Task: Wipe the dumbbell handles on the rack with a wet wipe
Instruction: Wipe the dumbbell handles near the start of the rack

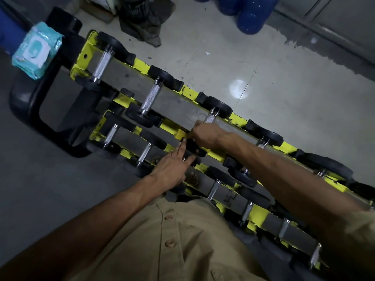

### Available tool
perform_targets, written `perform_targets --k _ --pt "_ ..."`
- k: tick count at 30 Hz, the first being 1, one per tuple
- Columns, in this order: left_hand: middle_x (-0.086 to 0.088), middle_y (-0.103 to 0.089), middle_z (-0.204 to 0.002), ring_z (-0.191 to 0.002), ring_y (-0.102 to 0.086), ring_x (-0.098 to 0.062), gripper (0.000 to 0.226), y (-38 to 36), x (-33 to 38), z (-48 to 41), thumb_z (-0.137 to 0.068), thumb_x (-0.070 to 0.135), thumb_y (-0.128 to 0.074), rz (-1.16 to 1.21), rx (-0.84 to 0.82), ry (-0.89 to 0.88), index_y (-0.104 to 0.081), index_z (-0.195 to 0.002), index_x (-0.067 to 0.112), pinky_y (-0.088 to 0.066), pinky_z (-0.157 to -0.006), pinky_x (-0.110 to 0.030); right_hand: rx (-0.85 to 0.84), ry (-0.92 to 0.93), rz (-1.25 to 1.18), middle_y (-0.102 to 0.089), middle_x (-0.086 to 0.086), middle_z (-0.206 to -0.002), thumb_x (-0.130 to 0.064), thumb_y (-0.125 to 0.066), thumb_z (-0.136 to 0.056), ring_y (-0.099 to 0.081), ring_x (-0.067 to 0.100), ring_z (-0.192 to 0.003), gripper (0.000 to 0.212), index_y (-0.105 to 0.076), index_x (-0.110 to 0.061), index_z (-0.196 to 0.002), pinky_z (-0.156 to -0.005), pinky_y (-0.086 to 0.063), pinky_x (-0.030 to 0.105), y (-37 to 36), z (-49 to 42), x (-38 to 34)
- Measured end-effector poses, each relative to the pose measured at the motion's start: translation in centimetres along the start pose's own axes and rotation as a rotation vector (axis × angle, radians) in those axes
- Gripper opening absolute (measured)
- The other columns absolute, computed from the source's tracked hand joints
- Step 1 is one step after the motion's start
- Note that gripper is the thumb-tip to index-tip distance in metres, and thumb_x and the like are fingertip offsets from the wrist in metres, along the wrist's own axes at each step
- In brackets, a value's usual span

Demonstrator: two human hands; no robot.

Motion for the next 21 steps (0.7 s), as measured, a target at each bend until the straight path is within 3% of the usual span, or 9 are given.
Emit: perform_targets --k 4,9,12,16,19,21 --pt "-0.029 0.025 -0.167 -0.161 -0.004 -0.038 0.098 0.3 -0.7 0.3 -0.096 0.019 -0.059 0.028 -0.016 -0.026 0.007 -0.168 0.030 -0.028 -0.125 -0.042 0.352 -0.005 -0.096 -0.058 0.004 -0.101 -0.019 -0.066 -0.090 -0.056 0.025 -0.095 0.013 -0.069 -0.018 -0.102 -0.061 -0.036 0.029 -0.6 2.4 -0.1" --pt "-0.027 0.025 -0.168 -0.161 -0.008 -0.035 0.099 1.5 -1.3 0.7 -0.098 0.020 -0.060 0.030 -0.048 -0.057 0.010 -0.167 0.030 -0.032 -0.122 -0.039 0.722 -0.423 -0.793 -0.062 0.000 -0.100 -0.010 -0.066 -0.091 -0.058 0.015 -0.084 0.017 -0.058 -0.017 -0.104 -0.067 -0.049 0.030 -4.4 5.9 1.2" --pt "-0.027 0.024 -0.168 -0.161 -0.011 -0.036 0.098 2.2 -1.2 0.8 -0.099 0.020 -0.061 0.020 -0.077 -0.081 0.009 -0.168 0.030 -0.034 -0.121 -0.040 0.706 -0.694 -1.123 -0.067 -0.002 -0.095 -0.009 -0.064 -0.095 -0.062 0.012 -0.084 0.016 -0.056 -0.022 -0.098 -0.069 -0.048 0.026 -7.7 5.6 1.5" --pt "-0.027 0.022 -0.169 -0.159 -0.019 -0.037 0.095 3.0 -1.4 1.0 -0.101 0.018 -0.057 0.000 -0.104 -0.102 0.009 -0.168 0.028 -0.037 -0.117 -0.040 0.640 -0.861 -1.578 -0.064 0.003 -0.075 0.011 -0.054 -0.086 -0.058 0.018 -0.067 0.030 -0.062 -0.017 -0.080 -0.054 -0.044 0.023 -9.0 3.2 2.9" --pt "-0.026 0.022 -0.170 -0.158 -0.021 -0.037 0.093 3.4 -1.9 0.9 -0.102 0.019 -0.055 0.002 -0.111 -0.124 0.010 -0.167 0.029 -0.037 -0.118 -0.040 0.749 -0.963 -1.769 -0.069 0.006 -0.076 0.013 -0.050 -0.085 -0.061 0.017 -0.062 0.031 -0.070 -0.011 -0.086 -0.051 -0.047 0.020 -9.0 3.0 3.2" --pt "-0.026 0.021 -0.170 -0.158 -0.021 -0.037 0.093 3.5 -2.1 0.8 -0.103 0.018 -0.055 0.003 -0.115 -0.139 0.010 -0.168 0.029 -0.036 -0.119 -0.040 0.709 -0.940 -1.804 -0.073 0.012 -0.083 0.012 -0.049 -0.087 -0.065 0.020 -0.067 0.029 -0.073 -0.003 -0.093 -0.058 -0.053 0.025 -9.2 2.5 2.6"
Point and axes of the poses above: each hand's wrist, its own z-axis away from the middle knuckle, its own y-axis out of the back of the hand, x = y × z, the point moved 7 cm from there along -z, towards the middle knuckle
